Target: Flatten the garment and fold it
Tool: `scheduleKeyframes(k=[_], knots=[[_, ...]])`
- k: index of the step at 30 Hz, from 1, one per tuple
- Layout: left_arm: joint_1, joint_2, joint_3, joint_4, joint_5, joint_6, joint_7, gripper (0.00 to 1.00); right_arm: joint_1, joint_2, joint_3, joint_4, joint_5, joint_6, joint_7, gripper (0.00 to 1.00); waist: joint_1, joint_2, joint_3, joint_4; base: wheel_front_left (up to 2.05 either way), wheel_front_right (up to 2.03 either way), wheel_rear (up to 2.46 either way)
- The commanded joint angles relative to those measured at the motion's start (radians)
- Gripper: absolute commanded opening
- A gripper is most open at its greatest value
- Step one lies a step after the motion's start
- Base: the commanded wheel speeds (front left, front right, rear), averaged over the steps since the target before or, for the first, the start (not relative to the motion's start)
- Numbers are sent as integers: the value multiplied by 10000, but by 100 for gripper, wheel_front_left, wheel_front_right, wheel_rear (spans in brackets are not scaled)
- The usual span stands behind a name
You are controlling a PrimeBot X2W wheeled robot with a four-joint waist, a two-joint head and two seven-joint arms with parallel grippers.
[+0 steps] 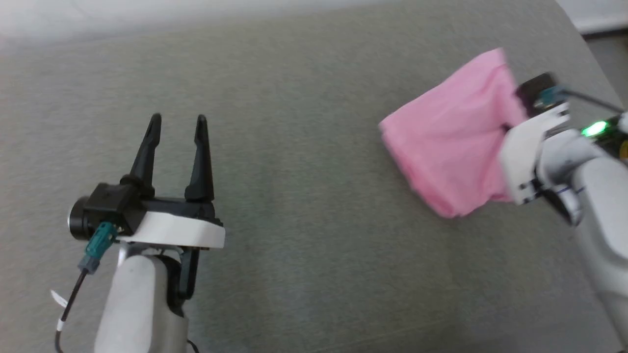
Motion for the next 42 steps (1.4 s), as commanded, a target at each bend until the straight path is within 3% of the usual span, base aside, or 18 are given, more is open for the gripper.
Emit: scheduleKeyframes(k=[1,9,17,23,24,25,26,31,36,42], knots=[[-146,118,-10,-85,180,-74,-47,100,-215,-48,-219,195,-180,-21,-105,0,-1,-2,1144,-1290,0,0,0],[-787,609,-241,-264,618,-147,-44,100,-1350,-197,-2323,1962,-1721,-21,-1255,0,-1,-2,2471,-1947,0,0,0],[-1384,909,-596,-369,750,-215,130,100,-2114,-427,-4267,3423,-2857,-21,-2605,0,-1,-2,3384,-1474,0,0,0],[-1542,1106,-602,-557,754,-199,242,100,-2475,-396,-5564,3767,-3732,-21,-3512,0,-1,-2,3729,-1056,0,0,0],[-1548,1130,-615,-570,768,-191,246,100,-2514,-353,-5804,3848,-3795,-21,-3632,7,-1,-2,3750,-997,0,0,0],[-1547,1134,-616,-571,756,-179,241,100,-2520,-324,-5975,3970,-3927,-21,-3636,46,-1,-2,3747,-951,0,0,0],[-1537,1120,-616,-563,730,-164,229,100,-2517,-300,-6135,4093,-4063,-21,-3594,100,-1,-2,3720,-906,0,0,0],[-1333,972,-644,-297,567,-106,119,100,-2279,-295,-7214,4229,-4959,-21,-3544,100,-1,-2,3150,-692,0,0,0],[-940,649,-621,218,219,-70,-9,100,-1613,-52,-8277,3869,-5581,-21,-3870,100,-1,-2,1895,-316,0,0,0],[-219,341,-399,587,-243,-62,-42,100,-598,468,-8054,3489,-4847,-21,-5259,100,-1,-2,239,278,0,0,0]])
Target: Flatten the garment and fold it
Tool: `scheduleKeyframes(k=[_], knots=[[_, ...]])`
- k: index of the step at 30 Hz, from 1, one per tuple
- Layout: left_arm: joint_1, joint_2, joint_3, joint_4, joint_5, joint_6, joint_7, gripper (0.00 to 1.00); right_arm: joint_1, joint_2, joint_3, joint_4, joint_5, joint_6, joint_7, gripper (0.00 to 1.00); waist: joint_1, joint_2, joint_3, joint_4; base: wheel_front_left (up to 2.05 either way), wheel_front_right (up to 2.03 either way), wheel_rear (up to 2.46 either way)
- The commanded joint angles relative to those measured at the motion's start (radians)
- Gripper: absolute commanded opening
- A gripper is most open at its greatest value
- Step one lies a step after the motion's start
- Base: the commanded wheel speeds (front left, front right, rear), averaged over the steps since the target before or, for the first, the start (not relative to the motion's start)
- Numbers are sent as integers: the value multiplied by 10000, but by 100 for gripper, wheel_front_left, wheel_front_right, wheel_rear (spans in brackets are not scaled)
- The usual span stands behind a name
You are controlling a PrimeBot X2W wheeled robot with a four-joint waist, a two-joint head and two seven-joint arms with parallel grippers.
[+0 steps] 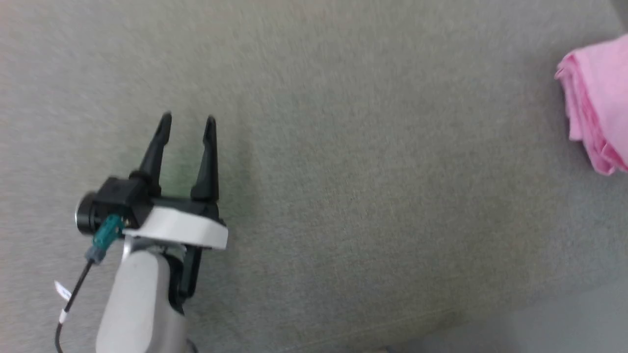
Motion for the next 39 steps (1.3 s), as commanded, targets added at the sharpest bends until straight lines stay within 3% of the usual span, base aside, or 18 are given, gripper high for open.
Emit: scheduleKeyframes(k=[1,7,8,10,16,21,28,39], knots=[[300,-76,109,42,-102,59,-53,100,332,194,179,-222,447,-21,-453,100,2,-2,-1739,770,0,0,0],[917,-205,281,261,-235,113,-55,100,1649,860,873,-1394,2036,-21,-1817,100,2,-2,-2667,1367,0,0,0],[1162,-243,335,498,-236,107,-55,100,2715,1197,1567,-2584,2950,-21,-2197,100,2,-2,-3073,1731,0,0,0],[1355,-279,405,647,-252,103,-55,100,3786,1404,2296,-3943,3638,-21,-2304,100,2,-2,-3360,2067,0,0,0],[1731,-347,374,774,-186,109,-56,100,5533,1656,3334,-6447,4140,-21,-2166,100,2,-2,-3862,2683,0,0,0],[2006,-376,354,826,-145,151,-56,100,6403,1874,3739,-7479,4121,-21,-1999,100,2,-2,-4125,3008,0,0,0],[2339,-398,256,807,-59,167,-56,100,7337,2216,4170,-8130,4125,-21,-1860,100,2,-2,-4412,3378,0,0,0],[2758,-409,80,939,155,265,-56,100,8030,2469,4285,-7687,4089,-21,-2025,100,2,-2,-4657,3350,0,0,0]])
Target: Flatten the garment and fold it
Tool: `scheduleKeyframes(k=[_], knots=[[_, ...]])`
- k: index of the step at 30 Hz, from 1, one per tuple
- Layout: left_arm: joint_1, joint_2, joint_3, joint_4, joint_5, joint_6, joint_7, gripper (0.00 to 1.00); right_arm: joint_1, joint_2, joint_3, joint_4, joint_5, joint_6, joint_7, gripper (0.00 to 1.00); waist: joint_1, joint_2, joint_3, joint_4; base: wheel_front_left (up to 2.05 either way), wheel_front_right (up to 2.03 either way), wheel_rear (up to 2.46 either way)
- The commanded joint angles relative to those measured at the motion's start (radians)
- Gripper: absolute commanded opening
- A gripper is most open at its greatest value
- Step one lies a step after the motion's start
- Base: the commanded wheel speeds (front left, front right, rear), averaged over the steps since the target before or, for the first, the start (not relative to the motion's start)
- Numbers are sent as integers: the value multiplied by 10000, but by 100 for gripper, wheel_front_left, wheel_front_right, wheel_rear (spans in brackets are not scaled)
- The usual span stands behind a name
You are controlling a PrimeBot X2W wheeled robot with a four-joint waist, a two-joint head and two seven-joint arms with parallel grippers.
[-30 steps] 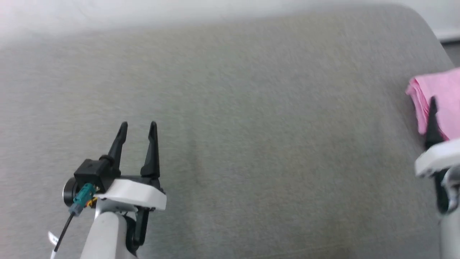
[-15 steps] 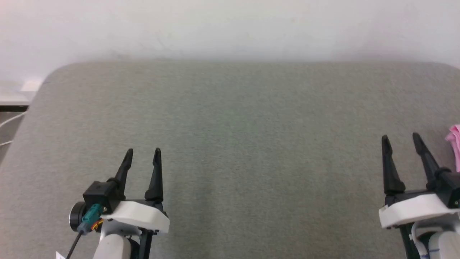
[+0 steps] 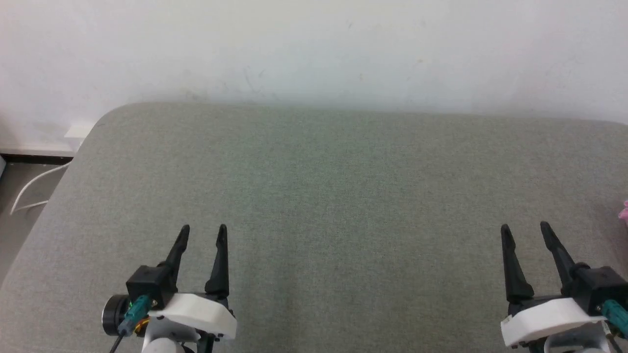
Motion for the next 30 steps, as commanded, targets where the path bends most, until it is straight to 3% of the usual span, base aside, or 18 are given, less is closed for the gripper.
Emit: scheduleKeyframes(k=[1,13,14,30], knots=[[130,-42,-45,52,99,33,-47,100,141,35,33,74,-18,-19,-44,100,1,-2,-2,-39,0,0,0],[213,-45,-251,89,-77,210,-47,100,136,45,181,595,321,-19,-284,100,1,-2,77,-164,0,0,0],[96,-27,-247,80,-54,176,2,0,156,13,175,585,276,0,-211,0,1,-2,77,-166,0,0,0],[103,-25,-240,47,-30,182,48,0,147,6,191,572,272,2,-149,0,3,-2,97,-181,0,0,0]])
